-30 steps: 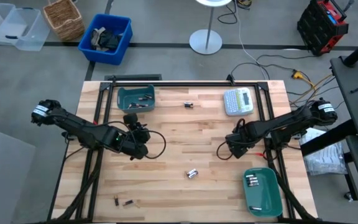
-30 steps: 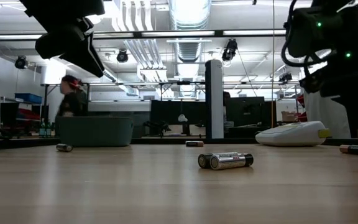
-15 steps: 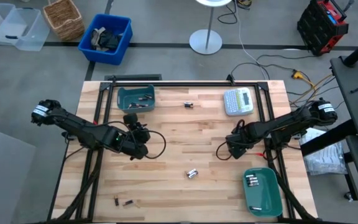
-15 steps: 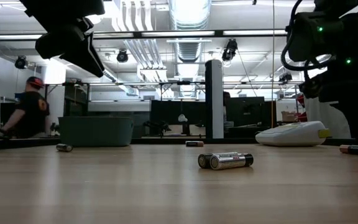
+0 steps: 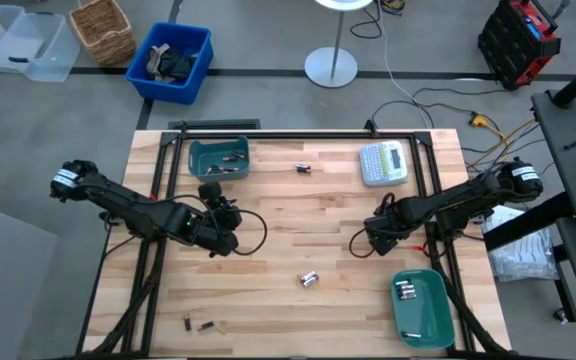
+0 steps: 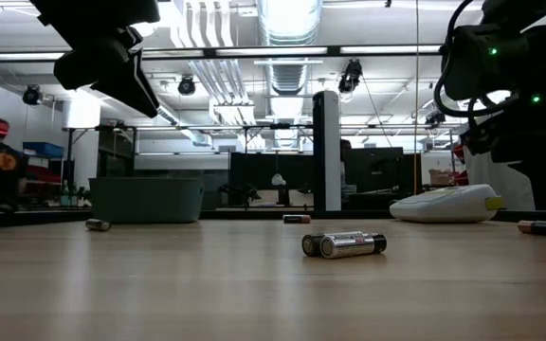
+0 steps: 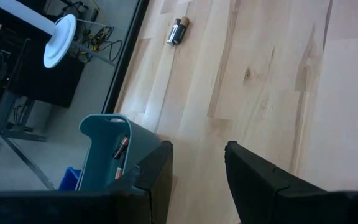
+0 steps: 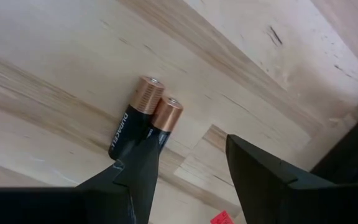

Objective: Sort batteries
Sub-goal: Put the black battery into the blue bin

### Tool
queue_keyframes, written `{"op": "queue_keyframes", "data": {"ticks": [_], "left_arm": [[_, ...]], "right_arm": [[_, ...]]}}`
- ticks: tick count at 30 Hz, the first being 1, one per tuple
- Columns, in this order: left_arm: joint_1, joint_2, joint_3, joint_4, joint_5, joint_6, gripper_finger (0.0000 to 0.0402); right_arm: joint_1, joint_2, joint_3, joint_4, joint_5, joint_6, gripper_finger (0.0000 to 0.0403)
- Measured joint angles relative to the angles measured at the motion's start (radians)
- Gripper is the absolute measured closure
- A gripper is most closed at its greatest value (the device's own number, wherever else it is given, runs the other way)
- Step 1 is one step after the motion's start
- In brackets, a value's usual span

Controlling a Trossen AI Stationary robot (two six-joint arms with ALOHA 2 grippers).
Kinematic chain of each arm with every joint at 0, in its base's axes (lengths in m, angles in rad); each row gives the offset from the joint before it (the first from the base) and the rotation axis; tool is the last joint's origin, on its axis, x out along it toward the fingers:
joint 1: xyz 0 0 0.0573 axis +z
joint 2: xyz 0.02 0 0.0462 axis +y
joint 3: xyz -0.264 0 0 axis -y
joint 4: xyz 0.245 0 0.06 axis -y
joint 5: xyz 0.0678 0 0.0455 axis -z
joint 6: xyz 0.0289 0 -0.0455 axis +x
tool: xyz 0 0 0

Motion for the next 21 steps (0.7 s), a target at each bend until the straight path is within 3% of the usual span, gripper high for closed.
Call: {"op": "queue_keyframes", "data": {"ticks": [21], "left_arm": [[0.0,0.0,-0.001,0.001,0.0,-0.004,0.0274]], "right_arm": [[0.0,-0.059,0.012,-0.08,0.002,0.023,0.0217]]}}
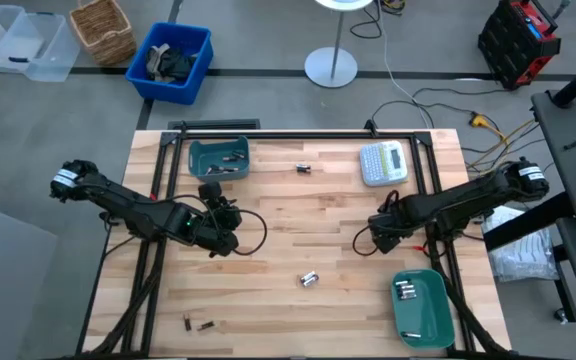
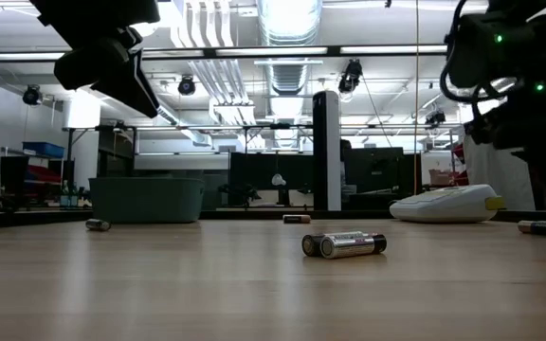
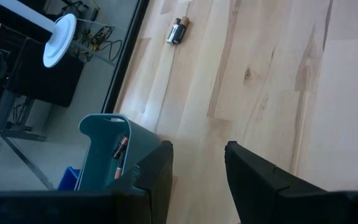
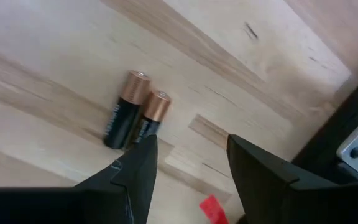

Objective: Sort batteries
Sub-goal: Put the black battery into the blue bin

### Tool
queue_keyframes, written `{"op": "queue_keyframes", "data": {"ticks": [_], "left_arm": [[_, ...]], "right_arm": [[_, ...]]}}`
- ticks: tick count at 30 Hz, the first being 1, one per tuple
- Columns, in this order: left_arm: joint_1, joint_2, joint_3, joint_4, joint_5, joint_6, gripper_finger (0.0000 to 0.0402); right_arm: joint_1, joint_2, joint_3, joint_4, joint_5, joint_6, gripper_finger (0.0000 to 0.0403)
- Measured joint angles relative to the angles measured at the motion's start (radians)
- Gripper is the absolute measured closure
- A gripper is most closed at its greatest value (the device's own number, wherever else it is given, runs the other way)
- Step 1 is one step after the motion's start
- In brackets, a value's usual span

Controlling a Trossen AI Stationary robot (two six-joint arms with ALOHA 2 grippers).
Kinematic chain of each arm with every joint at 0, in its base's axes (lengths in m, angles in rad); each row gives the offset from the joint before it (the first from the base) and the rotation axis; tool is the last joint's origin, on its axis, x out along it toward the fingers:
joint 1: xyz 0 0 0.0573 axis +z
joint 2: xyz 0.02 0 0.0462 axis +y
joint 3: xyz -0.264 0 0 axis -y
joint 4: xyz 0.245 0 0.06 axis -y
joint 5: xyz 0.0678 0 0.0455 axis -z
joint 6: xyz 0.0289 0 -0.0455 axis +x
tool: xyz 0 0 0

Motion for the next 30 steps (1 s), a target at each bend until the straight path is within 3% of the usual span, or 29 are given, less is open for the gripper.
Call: {"op": "queue_keyframes", "data": {"ticks": [8,30], "left_arm": [[0.0,0.0,0.0,-0.001,0.0,0.0,0.0274],[0.0,0.0,0.0,-0.002,0.0,0.0,0.0274]], "right_arm": [[0.0,-0.052,0.005,0.088,0.021,0.007,0.0222],[0.0,-0.052,-0.055,0.105,0.024,0.03,0.0225]]}}
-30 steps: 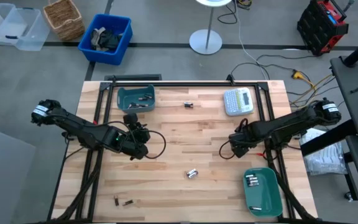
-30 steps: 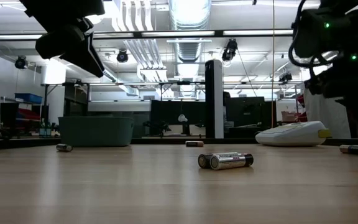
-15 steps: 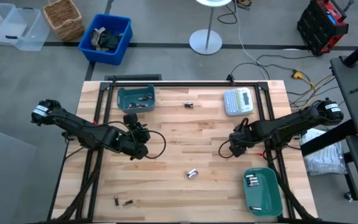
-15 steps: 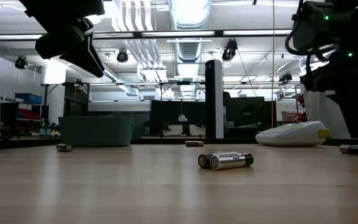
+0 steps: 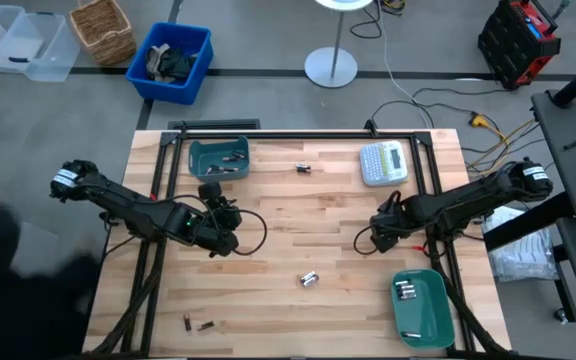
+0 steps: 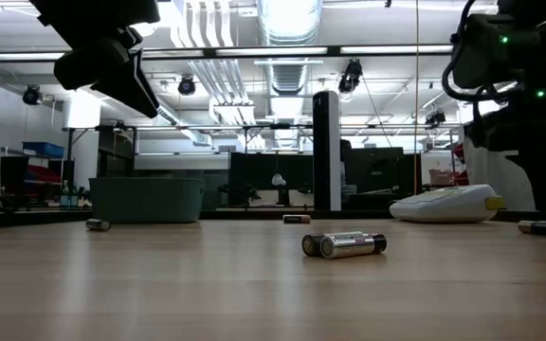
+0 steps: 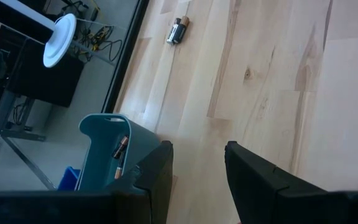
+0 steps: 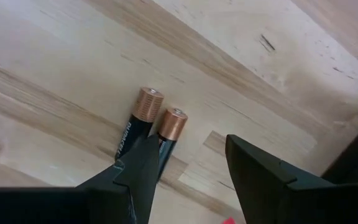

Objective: Sort batteries
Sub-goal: Put the black battery into the blue bin

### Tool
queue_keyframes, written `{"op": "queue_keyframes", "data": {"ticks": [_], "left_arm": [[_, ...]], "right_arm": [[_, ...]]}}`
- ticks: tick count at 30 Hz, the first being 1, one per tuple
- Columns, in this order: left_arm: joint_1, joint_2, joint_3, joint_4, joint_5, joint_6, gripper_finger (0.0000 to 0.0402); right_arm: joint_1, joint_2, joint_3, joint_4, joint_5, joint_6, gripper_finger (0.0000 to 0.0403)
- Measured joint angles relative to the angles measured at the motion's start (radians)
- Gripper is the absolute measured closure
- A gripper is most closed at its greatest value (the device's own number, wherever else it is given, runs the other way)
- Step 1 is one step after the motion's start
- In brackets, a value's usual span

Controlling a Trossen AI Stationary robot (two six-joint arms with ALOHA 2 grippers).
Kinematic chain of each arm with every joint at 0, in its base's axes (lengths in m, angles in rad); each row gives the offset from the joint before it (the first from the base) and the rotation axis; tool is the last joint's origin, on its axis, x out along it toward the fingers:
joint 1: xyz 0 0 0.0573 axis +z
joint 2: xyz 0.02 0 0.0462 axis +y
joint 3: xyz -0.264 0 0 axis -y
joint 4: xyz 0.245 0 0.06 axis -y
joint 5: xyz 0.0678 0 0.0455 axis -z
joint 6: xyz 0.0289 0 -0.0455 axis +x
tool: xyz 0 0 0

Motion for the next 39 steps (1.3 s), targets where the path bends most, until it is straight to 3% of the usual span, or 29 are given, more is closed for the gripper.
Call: {"op": "queue_keyframes", "data": {"ticks": [39], "left_arm": [[0.0,0.0,0.0,0.001,0.0,-0.003,0.0274]], "right_arm": [[0.0,0.001,-0.051,0.065,-0.005,-0.014,0.0222]]}}
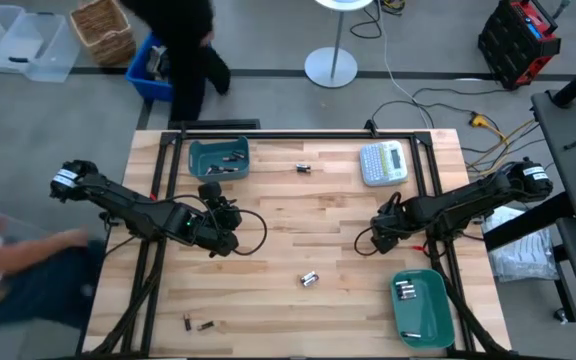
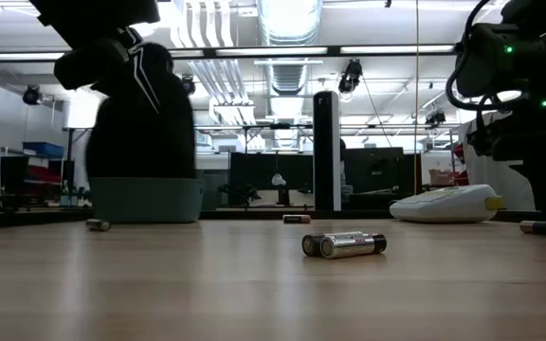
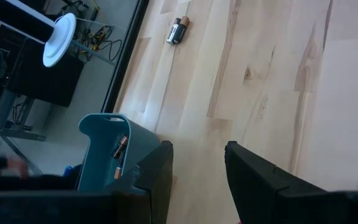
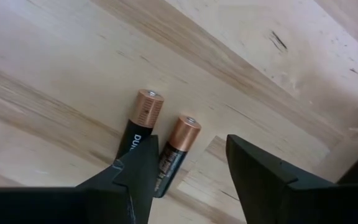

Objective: Sort batteries
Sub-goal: Put the black battery into the blue bin

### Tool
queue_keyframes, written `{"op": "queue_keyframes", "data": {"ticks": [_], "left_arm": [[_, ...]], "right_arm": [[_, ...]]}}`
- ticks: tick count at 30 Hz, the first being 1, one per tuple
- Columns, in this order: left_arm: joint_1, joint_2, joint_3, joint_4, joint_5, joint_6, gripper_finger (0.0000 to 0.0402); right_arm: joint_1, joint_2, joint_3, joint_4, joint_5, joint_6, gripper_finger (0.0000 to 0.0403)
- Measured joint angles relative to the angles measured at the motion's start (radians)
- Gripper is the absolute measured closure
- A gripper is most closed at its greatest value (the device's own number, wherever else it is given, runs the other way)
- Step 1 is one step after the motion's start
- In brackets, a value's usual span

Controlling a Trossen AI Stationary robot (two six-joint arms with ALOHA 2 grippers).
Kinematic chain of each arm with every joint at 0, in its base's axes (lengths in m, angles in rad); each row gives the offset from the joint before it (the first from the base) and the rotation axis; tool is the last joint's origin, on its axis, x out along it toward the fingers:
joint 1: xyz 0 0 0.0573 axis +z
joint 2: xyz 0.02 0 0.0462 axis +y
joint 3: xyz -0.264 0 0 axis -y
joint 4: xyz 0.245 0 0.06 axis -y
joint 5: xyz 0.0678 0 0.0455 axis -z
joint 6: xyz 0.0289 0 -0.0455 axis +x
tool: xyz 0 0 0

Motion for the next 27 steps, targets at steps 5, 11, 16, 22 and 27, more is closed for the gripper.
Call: {"op": "queue_keyframes", "data": {"ticks": [5,11,16,22,27], "left_arm": [[0.0,0.0,0.0,0.0,0.0,0.0,0.0274],[0.0,0.0,0.0,0.0,0.0,0.0,0.0274],[0.0,0.0,0.0,0.0,0.0,0.0,0.0274],[0.0,0.0,0.0,0.0,0.0,0.0,0.0274],[0.0,0.0,0.0,0.0,0.0,0.0,0.0274]], "right_arm": [[0.0,0.0,-0.01,0.003,0.0,0.001,0.0226],[0.0,0.0,-0.036,0.011,0.001,0.008,0.0221],[0.0,-0.002,-0.063,0.034,0.001,0.008,0.0225],[0.0,-0.002,-0.066,0.04,0.0,0.003,0.0252],[0.0,-0.002,-0.068,0.049,0.0,0.003,0.03]]}}
